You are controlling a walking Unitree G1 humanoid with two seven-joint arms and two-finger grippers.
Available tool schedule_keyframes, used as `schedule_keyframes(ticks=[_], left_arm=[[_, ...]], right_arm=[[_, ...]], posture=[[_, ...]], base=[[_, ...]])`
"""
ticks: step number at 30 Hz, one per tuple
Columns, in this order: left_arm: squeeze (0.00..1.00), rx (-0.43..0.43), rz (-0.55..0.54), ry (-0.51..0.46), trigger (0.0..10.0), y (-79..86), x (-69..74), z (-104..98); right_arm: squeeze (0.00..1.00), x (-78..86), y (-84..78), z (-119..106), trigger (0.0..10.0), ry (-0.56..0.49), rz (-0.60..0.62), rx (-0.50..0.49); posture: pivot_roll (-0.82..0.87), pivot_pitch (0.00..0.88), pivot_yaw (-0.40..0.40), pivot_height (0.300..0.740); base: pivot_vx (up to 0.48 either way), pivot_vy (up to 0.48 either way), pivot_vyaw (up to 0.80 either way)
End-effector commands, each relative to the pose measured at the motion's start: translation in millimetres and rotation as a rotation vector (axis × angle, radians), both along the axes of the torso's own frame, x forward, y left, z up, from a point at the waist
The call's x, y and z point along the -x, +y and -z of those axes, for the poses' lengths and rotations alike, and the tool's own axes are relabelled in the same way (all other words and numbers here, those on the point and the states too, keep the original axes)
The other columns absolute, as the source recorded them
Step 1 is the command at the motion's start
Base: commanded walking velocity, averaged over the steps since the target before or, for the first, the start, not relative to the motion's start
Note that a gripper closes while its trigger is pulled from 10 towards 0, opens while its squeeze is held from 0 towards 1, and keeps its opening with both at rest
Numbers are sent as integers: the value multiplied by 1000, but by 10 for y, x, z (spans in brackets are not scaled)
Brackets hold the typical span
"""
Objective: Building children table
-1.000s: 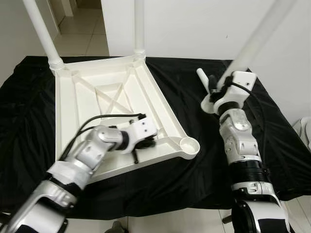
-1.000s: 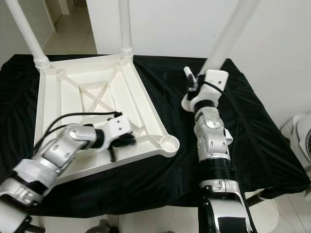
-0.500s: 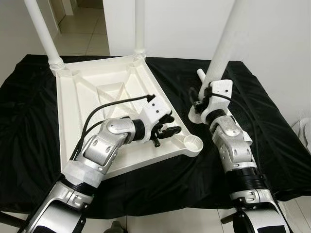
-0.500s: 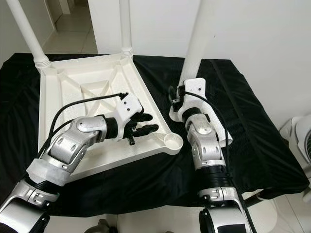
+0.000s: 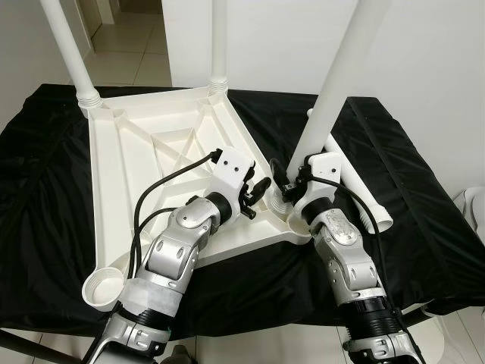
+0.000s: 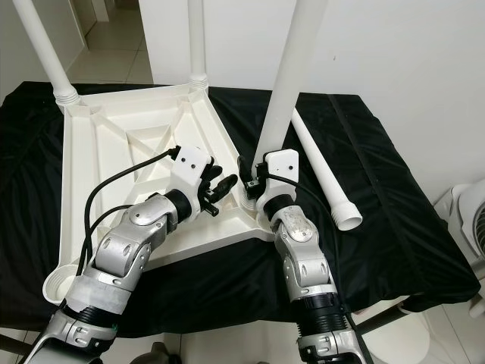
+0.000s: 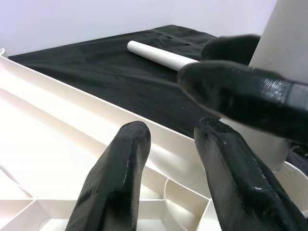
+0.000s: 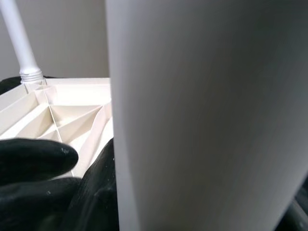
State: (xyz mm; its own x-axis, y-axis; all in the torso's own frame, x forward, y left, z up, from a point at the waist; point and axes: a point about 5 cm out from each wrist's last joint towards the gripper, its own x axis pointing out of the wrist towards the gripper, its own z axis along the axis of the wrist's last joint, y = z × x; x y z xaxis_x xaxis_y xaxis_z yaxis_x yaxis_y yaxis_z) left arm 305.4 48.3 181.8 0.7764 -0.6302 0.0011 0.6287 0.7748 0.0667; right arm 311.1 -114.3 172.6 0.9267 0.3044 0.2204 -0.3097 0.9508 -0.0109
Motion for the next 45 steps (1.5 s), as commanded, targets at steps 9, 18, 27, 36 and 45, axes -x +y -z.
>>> schedule_keyframes(ticks=[9, 18, 27, 36, 45], left_arm=[[0, 22, -132, -15, 10000, 254, -25, 45], [0, 144, -286, -3, 10000, 427, -164, -58], [0, 173, -434, 59, 10000, 551, -182, 5], [0, 189, -496, 80, 10000, 632, -184, -5], [0, 87, -352, -29, 10000, 509, -32, 66]], right_arm=[[0, -31, -142, -43, 10000, -18, 40, -24], [0, -90, -310, -52, 10000, 2, 129, -17], [0, -71, -265, -43, 10000, 1, 130, -11], [0, -82, -177, -68, 10000, -31, 104, 23], [0, -4, -89, -33, 10000, -26, 52, 21]], posture=[[70, 0, -59, 740], [61, 0, -31, 740], [80, 0, 35, 740], [93, 4, 31, 740], [106, 3, -28, 740]], base=[[0, 0, 0], [0, 0, 0], [0, 0, 0], [0, 0, 0], [0, 0, 0]])
